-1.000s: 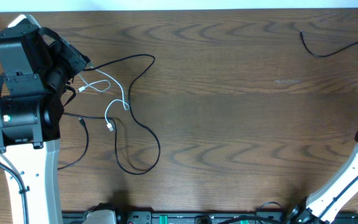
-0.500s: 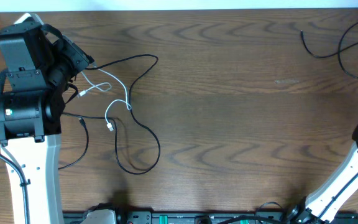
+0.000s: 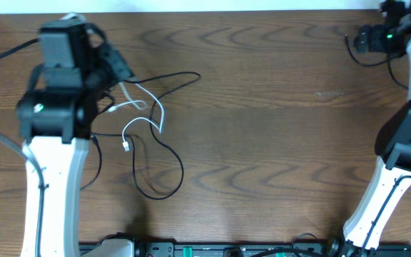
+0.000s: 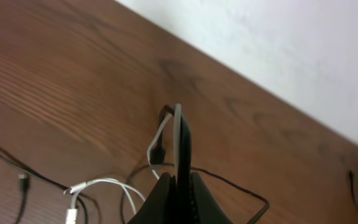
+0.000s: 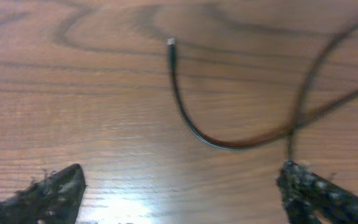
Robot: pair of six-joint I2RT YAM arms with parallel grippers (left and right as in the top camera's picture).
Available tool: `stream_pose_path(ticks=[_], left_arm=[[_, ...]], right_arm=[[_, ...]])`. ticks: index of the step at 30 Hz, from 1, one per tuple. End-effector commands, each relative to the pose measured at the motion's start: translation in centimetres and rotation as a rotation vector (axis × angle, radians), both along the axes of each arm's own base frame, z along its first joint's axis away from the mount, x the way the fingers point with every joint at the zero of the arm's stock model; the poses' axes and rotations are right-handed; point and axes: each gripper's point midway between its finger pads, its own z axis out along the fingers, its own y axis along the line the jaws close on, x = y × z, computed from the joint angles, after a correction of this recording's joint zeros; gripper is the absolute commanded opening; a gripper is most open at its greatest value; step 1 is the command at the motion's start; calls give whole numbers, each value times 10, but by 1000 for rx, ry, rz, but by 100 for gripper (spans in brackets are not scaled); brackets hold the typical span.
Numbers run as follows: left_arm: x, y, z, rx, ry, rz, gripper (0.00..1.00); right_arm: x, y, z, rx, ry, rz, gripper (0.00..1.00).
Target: Untangle cables
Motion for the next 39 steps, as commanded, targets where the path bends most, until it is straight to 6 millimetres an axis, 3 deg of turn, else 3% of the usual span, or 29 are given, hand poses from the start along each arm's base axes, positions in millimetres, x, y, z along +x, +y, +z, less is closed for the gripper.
stream_pose_path(ticks=[1, 2, 5, 7, 15, 30, 33, 39], left_arm=[[10, -19, -11, 6, 29, -47, 7], [11, -24, -15, 6, 38, -60, 8], [15, -37, -24, 10, 64, -93, 7], [16, -45, -29, 12, 76, -112, 7], [16, -66, -35, 16, 87, -163, 8], [4, -103, -38, 23, 103, -259, 7], [2, -107, -38, 24, 104, -269, 7], [2, -109, -38, 24, 104, -274, 8]], right_arm=[[1, 16, -12, -7, 1, 51, 71], [3, 21, -17, -8, -1, 62, 63], [9, 32, -33, -12, -20, 81, 23], [13, 37, -40, -17, -40, 92, 11], [22, 45, -67, -30, -97, 101, 5], [6, 7, -108, -131, -81, -34, 1], [-4, -8, -116, -142, -55, -79, 1], [-24, -62, -120, -161, -23, -294, 3]])
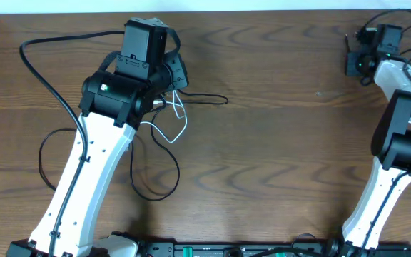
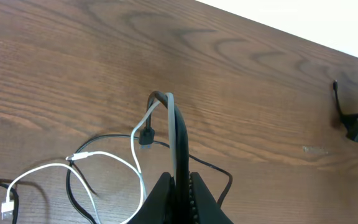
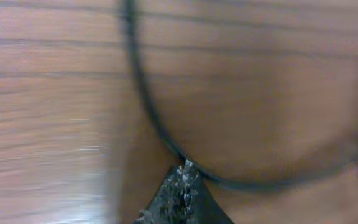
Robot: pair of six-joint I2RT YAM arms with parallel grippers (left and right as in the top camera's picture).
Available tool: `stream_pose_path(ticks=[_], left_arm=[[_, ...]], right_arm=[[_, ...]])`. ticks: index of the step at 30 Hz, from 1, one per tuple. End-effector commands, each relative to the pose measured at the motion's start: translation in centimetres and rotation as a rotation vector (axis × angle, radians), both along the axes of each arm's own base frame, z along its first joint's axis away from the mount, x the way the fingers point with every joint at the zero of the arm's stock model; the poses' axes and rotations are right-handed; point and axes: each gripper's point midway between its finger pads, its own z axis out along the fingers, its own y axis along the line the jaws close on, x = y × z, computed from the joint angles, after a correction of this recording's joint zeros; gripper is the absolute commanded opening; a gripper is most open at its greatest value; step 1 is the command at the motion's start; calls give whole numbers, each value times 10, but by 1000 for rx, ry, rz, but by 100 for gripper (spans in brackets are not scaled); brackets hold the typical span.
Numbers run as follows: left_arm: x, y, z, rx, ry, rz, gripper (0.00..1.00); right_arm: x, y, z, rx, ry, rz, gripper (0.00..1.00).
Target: Untangle cables
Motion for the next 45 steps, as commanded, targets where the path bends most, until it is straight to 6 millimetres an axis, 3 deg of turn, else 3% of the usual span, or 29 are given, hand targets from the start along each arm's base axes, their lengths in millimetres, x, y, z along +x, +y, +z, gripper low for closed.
stream_pose_path(ticks=[1, 3, 12, 16, 19, 22, 26, 31, 34, 36, 38, 42, 43, 45], left_arm=[[2, -1, 1, 3, -1, -2, 7], [2, -1, 0, 3, 0, -2, 7], [2, -1, 0, 3, 0, -2, 7], [2, -1, 1, 3, -1, -2, 7], [2, -1, 0, 3, -1, -2, 7], [4, -2, 1, 1, -6, -2, 7], [12, -12, -1, -11, -18, -21, 7], [28, -70, -15, -116, -21, -193, 7], [34, -106, -34, -148, -3, -277, 8], [35, -126, -46, -161, 12, -321, 9], [35, -142, -56, -151, 11, -378, 27], [33, -159, -51, -91, -67, -515, 85], [33, -159, -46, -87, -82, -523, 92], [37, -152, -28, -85, -115, -517, 93]], right_arm=[[-28, -48, -12, -10, 44, -194, 4], [-32, -65, -10, 6, 27, -251, 9], [-62, -140, -6, 81, -39, -516, 7], [-73, -151, -8, 112, -25, -532, 6], [-72, -144, 0, 152, -29, -493, 8], [-63, -127, 29, 188, -68, -399, 10], [-51, -90, 97, 226, -158, -241, 17], [-50, -40, 180, 247, -260, -120, 23], [-51, -5, 209, 268, -285, -46, 25], [-52, 18, 216, 278, -277, -6, 28], [-52, 37, 216, 288, -256, 25, 32], [-52, 76, 206, 313, -200, 91, 45], [-51, 85, 204, 317, -192, 107, 48], [-50, 106, 203, 314, -179, 158, 54]])
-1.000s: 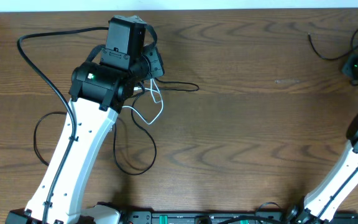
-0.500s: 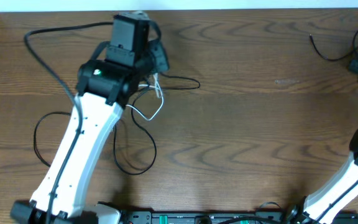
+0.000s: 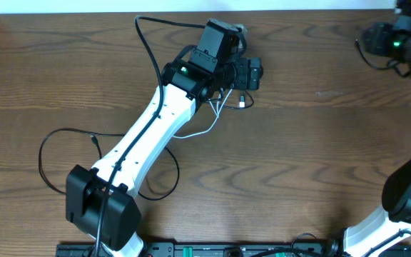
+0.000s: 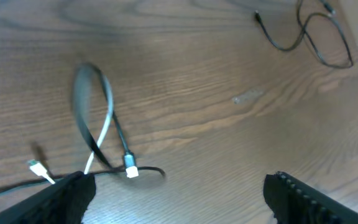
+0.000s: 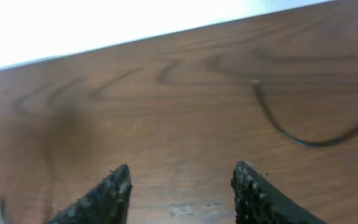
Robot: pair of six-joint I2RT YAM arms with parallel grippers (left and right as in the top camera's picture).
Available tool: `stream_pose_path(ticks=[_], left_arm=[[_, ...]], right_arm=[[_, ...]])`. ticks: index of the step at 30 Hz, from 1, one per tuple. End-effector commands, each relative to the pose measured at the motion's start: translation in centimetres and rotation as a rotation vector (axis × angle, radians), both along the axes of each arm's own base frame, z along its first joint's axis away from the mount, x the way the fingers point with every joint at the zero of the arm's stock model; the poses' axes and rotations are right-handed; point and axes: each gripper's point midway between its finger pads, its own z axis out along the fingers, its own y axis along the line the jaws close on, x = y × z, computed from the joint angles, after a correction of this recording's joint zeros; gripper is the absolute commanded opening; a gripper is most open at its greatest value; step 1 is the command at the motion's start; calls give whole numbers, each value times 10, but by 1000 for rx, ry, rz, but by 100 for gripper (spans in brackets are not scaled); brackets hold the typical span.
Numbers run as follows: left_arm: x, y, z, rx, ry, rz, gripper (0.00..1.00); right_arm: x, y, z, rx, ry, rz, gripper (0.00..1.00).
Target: Untangle cables
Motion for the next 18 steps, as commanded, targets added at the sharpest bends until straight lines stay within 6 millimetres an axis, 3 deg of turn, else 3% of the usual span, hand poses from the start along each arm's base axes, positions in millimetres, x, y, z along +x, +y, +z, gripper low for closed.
stream_pose_path(ticks=[1, 5, 8, 18], left_arm=[[6, 8, 43, -9, -113, -44, 93], [5, 33, 67, 32, -123, -39, 94], [-2, 53, 72, 92, -99, -55, 94], [-18, 137, 34, 259, 123, 82, 93]], right_arm=[[2, 32, -6, -1, 11, 86, 54], [1, 65, -8, -7, 23, 157, 59], [-3, 88, -11, -9, 40, 207, 61], [-12, 185, -38, -3, 99, 393, 61]])
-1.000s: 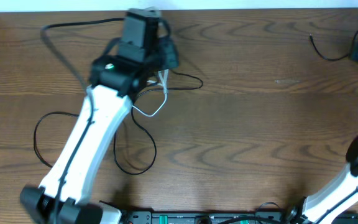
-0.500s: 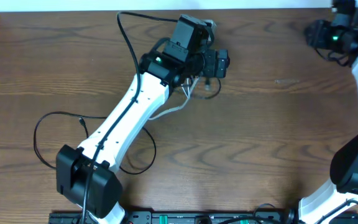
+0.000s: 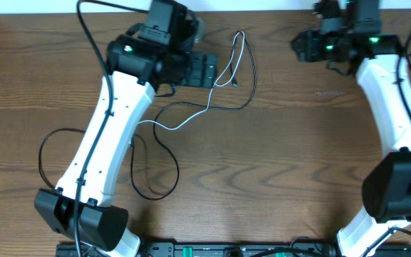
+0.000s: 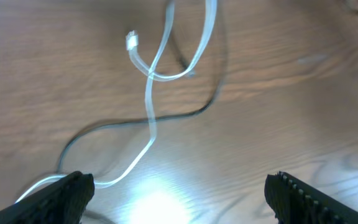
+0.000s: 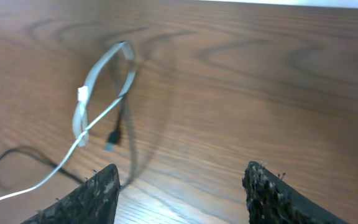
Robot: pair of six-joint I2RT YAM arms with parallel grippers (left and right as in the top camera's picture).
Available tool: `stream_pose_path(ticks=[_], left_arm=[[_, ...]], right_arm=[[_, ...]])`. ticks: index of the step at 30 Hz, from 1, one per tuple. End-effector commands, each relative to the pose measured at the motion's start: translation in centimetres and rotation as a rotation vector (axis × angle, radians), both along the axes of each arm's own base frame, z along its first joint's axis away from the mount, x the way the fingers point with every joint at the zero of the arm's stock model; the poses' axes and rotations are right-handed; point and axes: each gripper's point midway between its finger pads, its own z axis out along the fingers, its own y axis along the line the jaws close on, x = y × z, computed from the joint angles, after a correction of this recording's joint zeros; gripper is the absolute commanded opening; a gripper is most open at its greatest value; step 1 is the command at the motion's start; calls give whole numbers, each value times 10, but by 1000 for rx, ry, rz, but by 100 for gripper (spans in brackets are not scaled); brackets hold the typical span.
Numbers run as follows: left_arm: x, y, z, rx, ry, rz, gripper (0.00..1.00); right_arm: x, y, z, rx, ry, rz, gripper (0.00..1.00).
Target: Untangle cables
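A white cable [image 3: 207,108] and a black cable [image 3: 242,101] lie crossed at the table's top middle. The white one rises into a narrow loop [image 3: 241,41]. My left gripper [image 3: 216,71] stands open just left of that loop, holding nothing. In the left wrist view [image 4: 179,194] the white loop [image 4: 199,53] and its plug [image 4: 131,41] lie ahead, the black cable [image 4: 197,111] beneath. My right gripper [image 3: 302,46] is open, to the right of the loop. Its wrist view [image 5: 182,186] shows the white loop [image 5: 107,65] and a black plug [image 5: 110,142] ahead to the left.
The black cable runs on into a large loop [image 3: 164,191] near the front and another loop [image 3: 43,150] at the left, round my left arm [image 3: 98,150]. My right arm [image 3: 394,100] stretches along the right side. The table's back edge [image 3: 277,8] lies close behind both grippers.
My left gripper has drawn back to the left, and the white loop now lies to its right. My right gripper has moved left from the far top right corner toward the loop. Both are still open.
My left gripper was shut on the white and black cables at the far left while the right hung open over a separate black cable in the corner. Then the left had carried its cables rightward and the right was shut. Later both were open, the cables lying at top middle.
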Motion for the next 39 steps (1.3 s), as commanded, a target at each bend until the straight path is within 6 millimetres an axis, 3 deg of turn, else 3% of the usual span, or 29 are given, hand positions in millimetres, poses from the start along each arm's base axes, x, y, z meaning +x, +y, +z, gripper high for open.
stream_pose_path(ticks=[1, 7, 11, 15, 20, 25, 33, 39], left_arm=[[5, 34, -3, 48, 16, 60, 93], [12, 63, -5, 32, 41, 171, 94], [13, 68, -5, 31, 41, 184, 93], [13, 68, -5, 32, 41, 184, 93], [13, 67, -6, 29, 43, 182, 93], [17, 48, -17, -15, 53, 141, 93], [38, -4, -50, -10, 28, -23, 93], [50, -44, -85, -28, 26, -165, 93]], right_arm=[[-2, 39, -30, 20, 64, 53, 61], [3, 97, -54, 94, 101, 54, 60], [6, 125, -71, 129, 128, 9, 57], [8, 131, -86, 90, 142, -84, 56], [10, 141, -89, 75, 120, -104, 54], [15, 133, -82, 67, 97, -127, 60], [17, 85, -32, 88, 38, -112, 74], [12, 52, -46, 46, 102, -138, 77]])
